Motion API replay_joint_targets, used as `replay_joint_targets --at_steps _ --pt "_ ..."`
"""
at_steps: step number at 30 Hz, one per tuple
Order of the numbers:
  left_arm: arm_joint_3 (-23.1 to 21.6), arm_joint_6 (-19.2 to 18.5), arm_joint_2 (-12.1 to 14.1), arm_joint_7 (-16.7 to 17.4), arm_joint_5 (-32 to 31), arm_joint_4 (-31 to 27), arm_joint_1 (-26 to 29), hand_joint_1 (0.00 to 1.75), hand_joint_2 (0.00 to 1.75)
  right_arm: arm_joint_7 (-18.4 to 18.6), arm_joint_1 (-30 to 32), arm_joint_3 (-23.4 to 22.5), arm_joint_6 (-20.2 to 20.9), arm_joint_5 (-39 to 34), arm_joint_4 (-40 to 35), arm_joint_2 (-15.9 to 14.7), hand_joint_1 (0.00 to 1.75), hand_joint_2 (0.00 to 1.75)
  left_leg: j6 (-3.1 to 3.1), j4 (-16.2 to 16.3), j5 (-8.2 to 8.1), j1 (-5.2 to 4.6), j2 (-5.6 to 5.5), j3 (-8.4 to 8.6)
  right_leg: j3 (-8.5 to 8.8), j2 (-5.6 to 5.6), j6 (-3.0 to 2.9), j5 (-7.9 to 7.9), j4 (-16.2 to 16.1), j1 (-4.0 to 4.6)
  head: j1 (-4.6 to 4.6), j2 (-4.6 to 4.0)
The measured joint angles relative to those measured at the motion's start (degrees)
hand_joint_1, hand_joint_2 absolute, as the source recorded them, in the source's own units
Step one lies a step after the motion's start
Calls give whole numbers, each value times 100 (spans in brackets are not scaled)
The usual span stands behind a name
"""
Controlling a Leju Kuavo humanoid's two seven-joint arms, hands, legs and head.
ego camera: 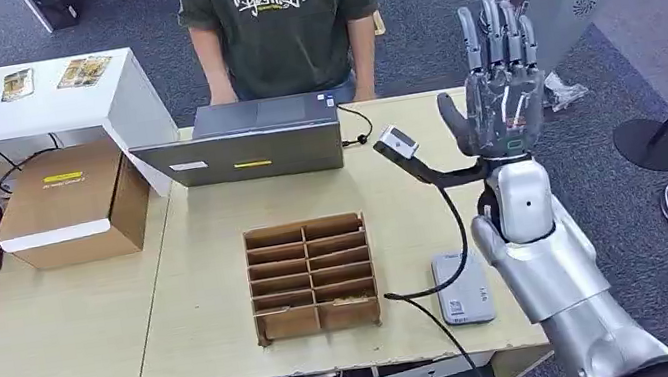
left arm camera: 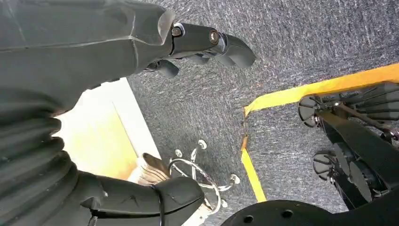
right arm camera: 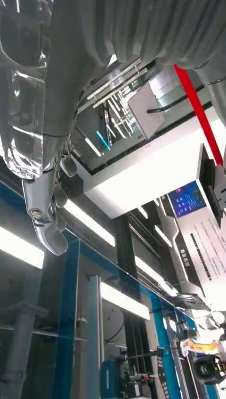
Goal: Pass the card to the sensor for recognition and then transmit it.
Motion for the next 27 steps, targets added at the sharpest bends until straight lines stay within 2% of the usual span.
replay_joint_targets --at_steps 7,9,11,17,20,24,27 --pt "2 2 0 2 0 0 0 0 175 -24 190 -90 0 0 -219 0 0 175 0 0 0 0 0 0 0 0 0 0 0 0 0 0" --pt "31 2 -13 4 0 0 1 0 175 151 643 -140 0 0 -724 -24 0 175 0 0 -4 0 0 1 -1 0 0 -2 -1 0 0 0" --pt "66 2 -26 4 0 0 8 0 175 203 777 -138 0 0 -894 -55 0 175 5 0 -8 0 1 1 -1 1 0 -3 -1 0 0 0" --pt "146 -11 -50 4 0 -2 23 0 175 337 1300 -155 0 0 -1530 -413 0 175 10 0 -13 -2 3 1 0 -1 4 -7 -4 -1 2 0" --pt "151 -11 -55 4 0 0 25 0 175 46 1594 -337 0 0 -1867 -590 0 175 11 0 -15 -2 1 0 3 -4 8 -9 -7 -1 0 0" --pt "195 -11 -57 2 0 0 29 0 175 -562 2044 -726 0 -2 -2295 -599 0 175 13 0 -28 -3 3 0 3 -1 10 -12 -7 -1 0 0" --pt "232 -13 -85 -7 0 -2 35 0 175 -1271 2407 -1109 0 0 -2645 -360 0 175 13 0 -31 -2 2 2 2 -2 8 -17 -7 -1 -2 0"
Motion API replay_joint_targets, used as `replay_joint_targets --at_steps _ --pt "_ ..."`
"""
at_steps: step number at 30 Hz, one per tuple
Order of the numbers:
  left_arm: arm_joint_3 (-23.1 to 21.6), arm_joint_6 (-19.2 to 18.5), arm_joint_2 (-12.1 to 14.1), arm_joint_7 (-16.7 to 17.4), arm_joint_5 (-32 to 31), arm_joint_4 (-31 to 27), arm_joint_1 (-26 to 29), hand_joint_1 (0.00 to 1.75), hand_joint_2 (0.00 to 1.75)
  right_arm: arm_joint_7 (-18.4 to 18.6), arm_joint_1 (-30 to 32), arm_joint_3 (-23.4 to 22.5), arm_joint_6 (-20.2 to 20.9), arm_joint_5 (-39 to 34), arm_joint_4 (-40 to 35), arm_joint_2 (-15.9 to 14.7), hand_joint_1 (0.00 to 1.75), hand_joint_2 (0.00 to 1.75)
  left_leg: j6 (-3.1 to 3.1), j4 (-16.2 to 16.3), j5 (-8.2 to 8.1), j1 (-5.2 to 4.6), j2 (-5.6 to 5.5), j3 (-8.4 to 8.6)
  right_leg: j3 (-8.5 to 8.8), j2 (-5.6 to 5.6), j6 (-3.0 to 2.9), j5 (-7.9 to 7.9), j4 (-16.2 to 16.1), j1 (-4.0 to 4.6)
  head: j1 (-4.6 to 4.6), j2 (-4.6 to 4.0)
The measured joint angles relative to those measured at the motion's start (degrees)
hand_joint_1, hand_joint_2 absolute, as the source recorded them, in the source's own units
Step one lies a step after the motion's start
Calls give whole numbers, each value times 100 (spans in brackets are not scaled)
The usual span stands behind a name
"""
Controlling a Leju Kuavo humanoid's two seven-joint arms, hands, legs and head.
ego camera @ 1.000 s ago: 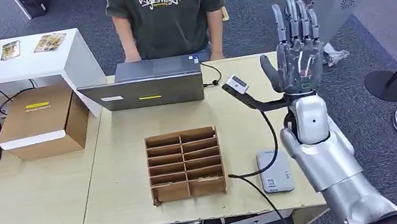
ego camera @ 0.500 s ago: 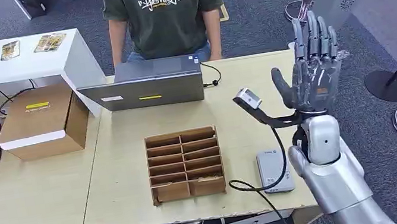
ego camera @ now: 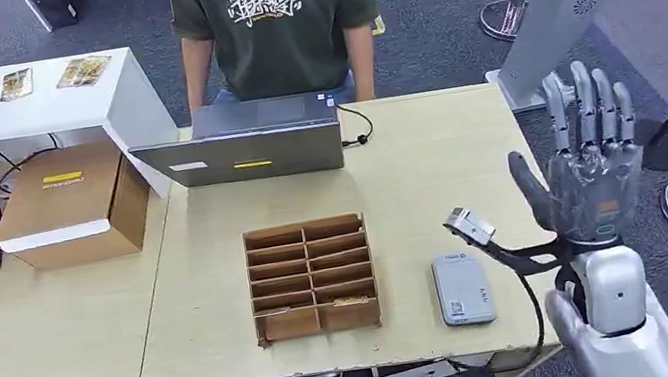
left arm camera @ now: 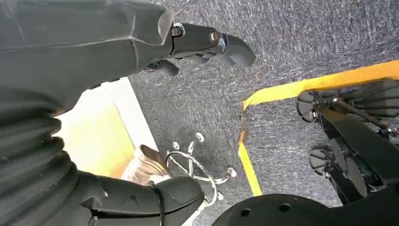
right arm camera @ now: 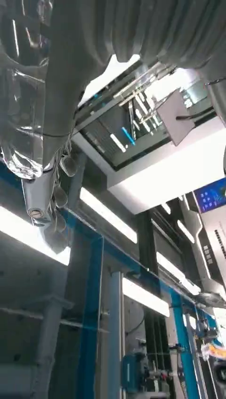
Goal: Pass the card to the sensor for recognition and then transmit it.
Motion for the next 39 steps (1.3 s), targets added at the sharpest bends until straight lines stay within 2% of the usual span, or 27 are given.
replay_joint_targets --at_steps 3,6,10,15,17,24,28,32,34,39 --pt "52 -13 -35 -15 0 0 6 0 175 -824 368 -495 0 -2 -331 447 0 175 -3 -1 -2 3 0 1 1 -1 -1 -6 1 1 2 0" --pt "63 -15 -63 -37 0 0 20 0 175 -1220 692 -919 0 -2 -583 893 0 175 -6 -3 -4 3 0 2 1 0 -5 -11 1 2 0 0" --pt "70 -22 -79 -61 0 -2 23 0 175 -1372 1059 -1200 0 -2 -802 1285 0 175 -3 -4 -6 2 1 2 2 0 -11 -16 1 2 4 0" --pt "96 -22 -83 -63 0 -2 22 0 175 -1361 1429 -1285 0 -2 -887 1623 0 175 -1 -4 -9 1 6 2 2 1 -10 -16 0 1 2 0" --pt "105 -15 -90 -63 0 -2 21 0 175 -1236 1576 -1274 2 -2 -885 1743 0 175 -1 -4 -9 1 6 2 2 0 -10 -17 0 1 2 0" --pt "168 4 -114 -65 0 -2 14 0 175 -411 1995 -857 242 0 -885 1851 0 175 -3 -4 -10 1 8 3 1 2 -12 -18 1 1 2 0" --pt "199 4 -122 -66 0 -2 9 0 175 186 2094 -607 632 0 -880 1772 0 175 -3 -4 -10 1 8 4 4 2 -12 -18 1 1 2 0" --pt "205 4 -135 -63 0 -2 6 0 175 1278 2136 -116 1022 0 -872 1401 0 175 -3 -4 -10 0 9 5 5 3 -11 -18 0 0 4 0" --pt "208 4 -138 -63 0 -2 5 0 175 1558 2155 78 1135 0 -872 1265 0 175 -3 -4 -10 -1 9 5 5 3 -11 -17 0 0 2 0" --pt "214 15 -138 -63 0 -4 -7 0 175 2800 2138 803 1607 0 -874 659 0 175 -3 -4 -11 0 9 5 6 3 -11 -17 0 0 2 0"
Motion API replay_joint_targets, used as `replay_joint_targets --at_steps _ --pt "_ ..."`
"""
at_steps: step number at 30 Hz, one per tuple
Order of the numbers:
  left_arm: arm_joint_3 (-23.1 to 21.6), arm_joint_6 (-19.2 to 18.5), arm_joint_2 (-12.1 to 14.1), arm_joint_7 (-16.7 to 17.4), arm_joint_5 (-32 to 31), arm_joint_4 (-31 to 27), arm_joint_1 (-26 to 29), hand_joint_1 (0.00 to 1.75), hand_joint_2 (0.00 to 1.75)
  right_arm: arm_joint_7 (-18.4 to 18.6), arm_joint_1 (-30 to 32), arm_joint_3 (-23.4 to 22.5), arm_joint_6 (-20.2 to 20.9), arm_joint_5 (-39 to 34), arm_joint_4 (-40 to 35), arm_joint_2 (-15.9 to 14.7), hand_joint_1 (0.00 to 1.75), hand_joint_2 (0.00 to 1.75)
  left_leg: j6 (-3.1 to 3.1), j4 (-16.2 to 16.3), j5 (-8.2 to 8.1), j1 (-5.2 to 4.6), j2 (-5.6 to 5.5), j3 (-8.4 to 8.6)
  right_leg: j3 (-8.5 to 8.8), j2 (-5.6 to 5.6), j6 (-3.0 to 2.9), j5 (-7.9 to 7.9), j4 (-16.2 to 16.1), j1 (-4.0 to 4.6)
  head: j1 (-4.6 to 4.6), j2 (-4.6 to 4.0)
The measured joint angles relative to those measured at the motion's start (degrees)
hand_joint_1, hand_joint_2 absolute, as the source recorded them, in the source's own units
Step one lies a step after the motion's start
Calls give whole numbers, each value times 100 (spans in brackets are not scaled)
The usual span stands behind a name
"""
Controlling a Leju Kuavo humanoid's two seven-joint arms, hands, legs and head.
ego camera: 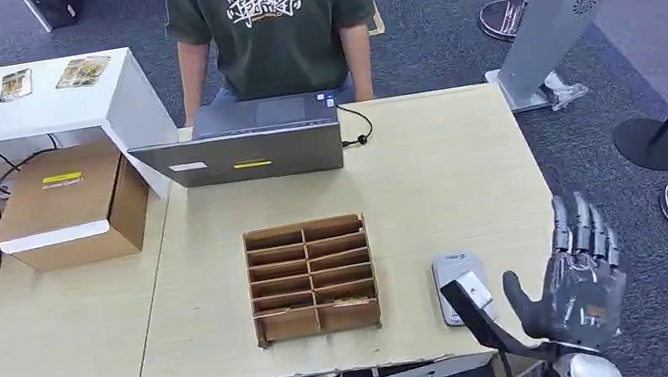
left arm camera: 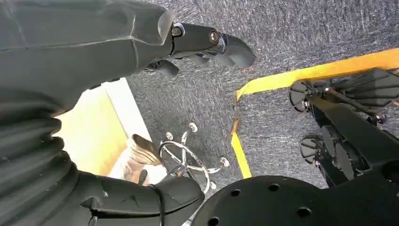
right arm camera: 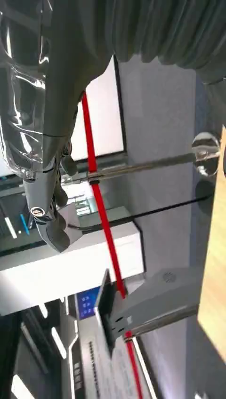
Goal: Pass the card to the sensor for recognition and then transmit it.
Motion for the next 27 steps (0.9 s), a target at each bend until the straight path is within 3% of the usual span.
replay_joint_targets --at_steps 2,9,14,24,27 --pt "20 0 -2 0 0 -4 -4 0 175 369 -7 354 192 0 -2 -192 0 175 0 0 0 0 0 2 0 0 0 0 0 0 0 0" --pt "133 -39 -77 0 0 -107 2 0 175 930 16 1005 717 0 -107 -588 0 175 -1 0 -1 1 0 3 -1 1 -1 -2 0 0 0 0" --pt "188 -66 -140 0 0 -210 6 0 175 1234 74 1300 830 0 -216 -867 0 175 0 0 -3 0 0 2 1 1 0 -3 0 0 0 0" --pt "413 -236 -300 -7 0 -474 45 0 175 1223 333 1562 961 0 -385 -1016 0 175 -3 0 -7 0 0 4 1 1 1 -8 0 0 0 0" --pt "474 -315 -376 4 0 -601 65 0 175 829 455 1549 905 0 -391 -974 0 175 -1 0 -10 1 1 4 1 1 1 -8 0 1 0 0"
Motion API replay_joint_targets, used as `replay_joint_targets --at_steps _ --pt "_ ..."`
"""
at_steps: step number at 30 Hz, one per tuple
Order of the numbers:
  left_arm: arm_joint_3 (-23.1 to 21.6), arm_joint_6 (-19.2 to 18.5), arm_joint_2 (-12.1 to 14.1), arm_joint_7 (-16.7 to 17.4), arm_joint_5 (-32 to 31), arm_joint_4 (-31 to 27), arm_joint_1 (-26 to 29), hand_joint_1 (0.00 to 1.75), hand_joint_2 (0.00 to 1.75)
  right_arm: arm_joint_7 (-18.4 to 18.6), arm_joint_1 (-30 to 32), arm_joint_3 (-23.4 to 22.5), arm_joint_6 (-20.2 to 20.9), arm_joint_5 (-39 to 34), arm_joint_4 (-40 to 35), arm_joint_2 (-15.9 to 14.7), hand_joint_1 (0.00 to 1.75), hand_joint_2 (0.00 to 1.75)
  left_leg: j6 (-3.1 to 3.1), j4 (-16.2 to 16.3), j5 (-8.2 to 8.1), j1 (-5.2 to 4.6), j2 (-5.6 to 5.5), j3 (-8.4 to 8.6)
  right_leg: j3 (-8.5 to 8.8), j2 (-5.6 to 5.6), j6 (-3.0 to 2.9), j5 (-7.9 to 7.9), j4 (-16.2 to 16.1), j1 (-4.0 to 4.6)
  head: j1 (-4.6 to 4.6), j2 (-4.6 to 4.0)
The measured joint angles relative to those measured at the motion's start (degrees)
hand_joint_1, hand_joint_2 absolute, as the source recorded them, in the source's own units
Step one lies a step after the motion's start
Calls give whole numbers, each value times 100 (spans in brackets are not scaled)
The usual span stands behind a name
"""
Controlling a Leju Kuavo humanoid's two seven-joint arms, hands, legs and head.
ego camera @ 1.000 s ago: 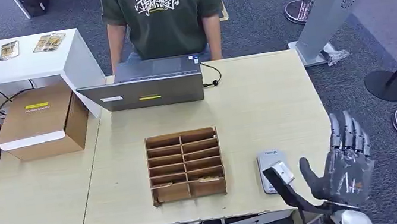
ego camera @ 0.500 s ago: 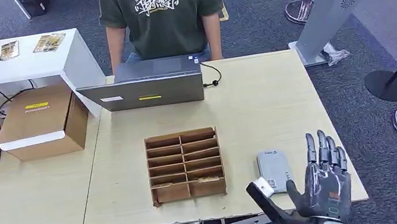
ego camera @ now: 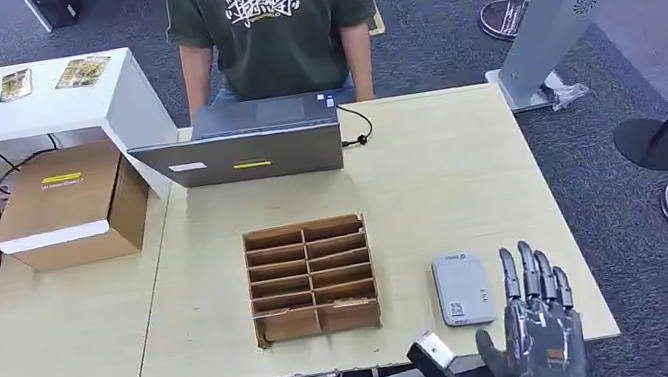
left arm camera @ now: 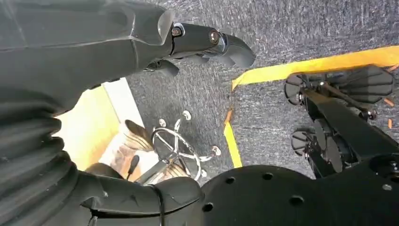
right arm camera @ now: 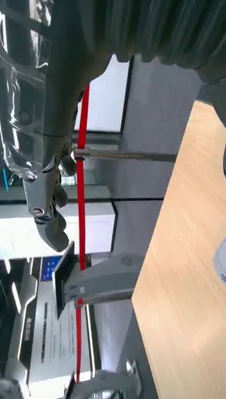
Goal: Pass the card to the sensor for recognition and then transmit it.
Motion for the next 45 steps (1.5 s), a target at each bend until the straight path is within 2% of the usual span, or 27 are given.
replay_joint_targets --at_steps 4,7,9,25,31,38,41,45 --pt "94 -41 -55 0 0 -100 9 0 175 -868 95 -59 -273 0 72 338 0 175 -5 -1 -3 2 3 3 0 4 -3 -2 0 0 0 0" --pt "142 -44 -61 0 0 -127 10 0 175 -1267 80 -109 -422 0 214 625 0 175 -6 -1 -3 3 3 4 1 4 -4 -3 2 1 0 0" --pt "179 -46 -68 0 0 -131 10 0 175 -1393 35 -127 -446 0 353 756 0 175 -6 -2 -3 3 3 4 2 4 -4 -3 2 1 0 0" --pt "227 -63 -116 9 0 -221 -1 0 175 -1669 -417 -299 -442 -9 1331 1261 0 175 -4 -1 -4 1 5 8 7 7 -3 -3 1 0 0 0" --pt "227 -65 -120 0 0 -229 -6 0 175 -1934 -755 -380 -201 -2 1565 1449 0 175 -5 -1 -3 2 8 13 9 10 -4 -2 2 0 0 0" --pt "227 -90 -124 0 0 -271 -7 0 175 -1868 -847 -398 287 -2 1598 1552 0 175 -5 -1 -4 0 8 13 10 10 -3 -3 2 0 0 0" --pt "227 -83 -122 2 0 -271 -7 0 175 -1822 -826 -369 339 -2 1585 1556 0 175 -3 -1 -6 0 8 12 10 10 0 -5 1 0 0 0" --pt "227 -22 -124 37 0 -271 -34 0 175 -2023 -921 -319 555 -31 1641 1558 0 175 -3 -1 -6 0 8 12 10 10 1 -5 1 0 2 0"
